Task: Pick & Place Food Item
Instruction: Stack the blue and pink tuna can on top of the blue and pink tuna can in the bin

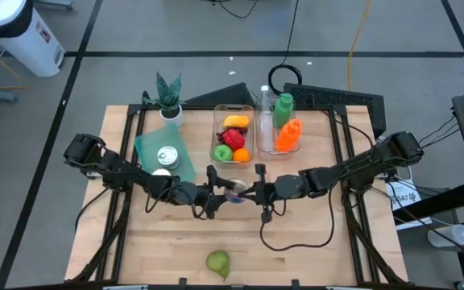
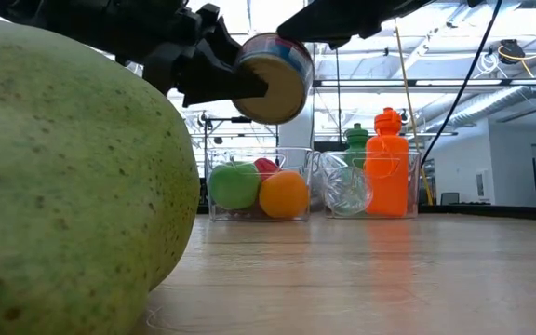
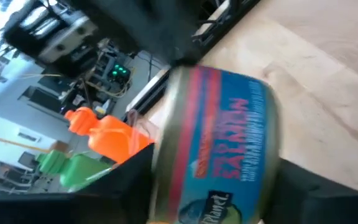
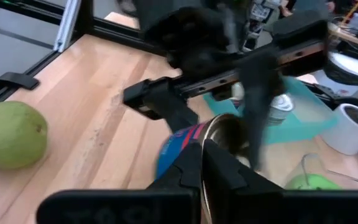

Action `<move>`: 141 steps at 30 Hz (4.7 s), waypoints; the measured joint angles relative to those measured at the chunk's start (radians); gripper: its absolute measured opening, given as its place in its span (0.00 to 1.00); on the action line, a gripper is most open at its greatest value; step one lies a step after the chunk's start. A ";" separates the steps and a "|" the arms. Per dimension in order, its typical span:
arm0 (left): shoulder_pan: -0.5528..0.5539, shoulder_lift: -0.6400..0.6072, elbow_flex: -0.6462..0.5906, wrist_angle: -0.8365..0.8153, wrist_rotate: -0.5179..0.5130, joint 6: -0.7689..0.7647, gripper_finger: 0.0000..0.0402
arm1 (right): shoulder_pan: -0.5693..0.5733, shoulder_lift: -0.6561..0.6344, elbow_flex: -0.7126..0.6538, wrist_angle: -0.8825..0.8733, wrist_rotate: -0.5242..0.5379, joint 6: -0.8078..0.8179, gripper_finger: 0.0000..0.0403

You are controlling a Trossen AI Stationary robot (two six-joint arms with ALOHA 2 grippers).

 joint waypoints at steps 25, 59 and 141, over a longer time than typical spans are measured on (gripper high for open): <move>-0.102 -0.152 -0.098 -0.101 -0.370 0.008 0.47 | 0.015 -0.037 -0.001 -0.069 -0.011 -0.097 0.15; -0.437 -0.813 -0.407 -0.173 -0.233 -0.078 0.47 | 0.027 -0.212 -0.611 0.760 -0.055 0.017 0.12; -0.096 0.021 0.177 -2.003 -0.019 -1.705 0.92 | 0.027 -0.211 -0.610 0.747 -0.053 0.016 0.12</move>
